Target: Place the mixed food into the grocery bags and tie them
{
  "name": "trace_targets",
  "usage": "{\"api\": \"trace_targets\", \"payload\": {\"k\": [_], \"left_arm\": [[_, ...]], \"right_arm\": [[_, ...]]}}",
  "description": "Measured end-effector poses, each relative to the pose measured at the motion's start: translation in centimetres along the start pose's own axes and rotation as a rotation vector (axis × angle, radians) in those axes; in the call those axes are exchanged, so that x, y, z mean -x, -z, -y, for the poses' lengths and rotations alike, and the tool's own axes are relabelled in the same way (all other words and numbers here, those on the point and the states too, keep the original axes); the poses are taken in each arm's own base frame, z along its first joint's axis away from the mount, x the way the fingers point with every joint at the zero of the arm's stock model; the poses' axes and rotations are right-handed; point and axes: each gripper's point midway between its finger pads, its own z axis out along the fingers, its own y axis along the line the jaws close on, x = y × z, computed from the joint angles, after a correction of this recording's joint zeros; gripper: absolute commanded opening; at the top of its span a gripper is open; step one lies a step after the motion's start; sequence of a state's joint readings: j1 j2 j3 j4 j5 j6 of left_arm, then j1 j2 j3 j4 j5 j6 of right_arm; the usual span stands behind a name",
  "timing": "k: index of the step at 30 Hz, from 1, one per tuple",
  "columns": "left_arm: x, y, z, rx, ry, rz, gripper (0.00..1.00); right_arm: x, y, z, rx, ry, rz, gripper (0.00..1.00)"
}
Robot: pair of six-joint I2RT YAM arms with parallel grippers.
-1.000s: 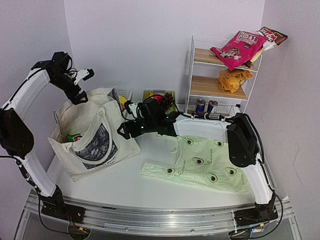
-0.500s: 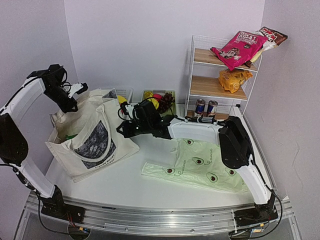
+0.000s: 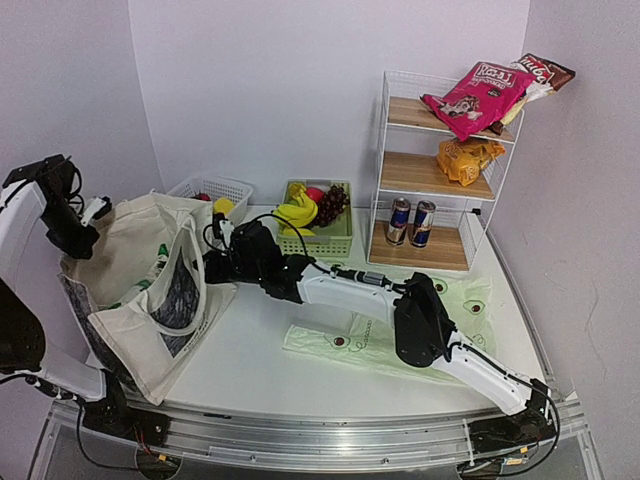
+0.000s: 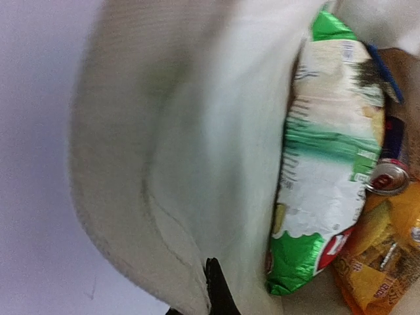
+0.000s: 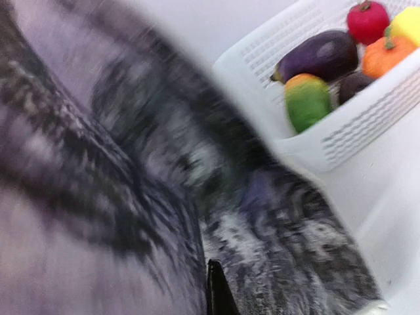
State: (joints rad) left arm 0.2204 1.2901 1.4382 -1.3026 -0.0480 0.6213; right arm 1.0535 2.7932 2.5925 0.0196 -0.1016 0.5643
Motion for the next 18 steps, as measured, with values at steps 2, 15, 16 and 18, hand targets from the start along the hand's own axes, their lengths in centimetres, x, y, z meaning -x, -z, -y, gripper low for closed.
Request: {"api": "trace_targets", "payload": {"k": [2, 15, 16, 18], "left_arm": [[-1.8, -0.7, -2.7, 0.044, 0.053, -0.051, 0.0], [-4.6, -0.3, -8.5, 0.038, 0.23, -0.046, 0.0], [-4.4, -0.2, -8.4, 0.033, 0.236, -0.038, 0.0], [-4.3, -0.2, -8.5, 0.034, 0.252, -0.03, 0.0]], "right_arm": [[0.3, -0.4, 0.3, -0.02, -0.003, 0.043, 0.41], [2.1, 2.1, 4.5, -0.174, 0.096, 0.08, 0.63], [2.4, 2.6, 4.6, -0.181, 0.105, 0.079, 0.63], [3.2, 3.7, 4.3, -0.191, 0.123, 0.075, 0.63]]}}
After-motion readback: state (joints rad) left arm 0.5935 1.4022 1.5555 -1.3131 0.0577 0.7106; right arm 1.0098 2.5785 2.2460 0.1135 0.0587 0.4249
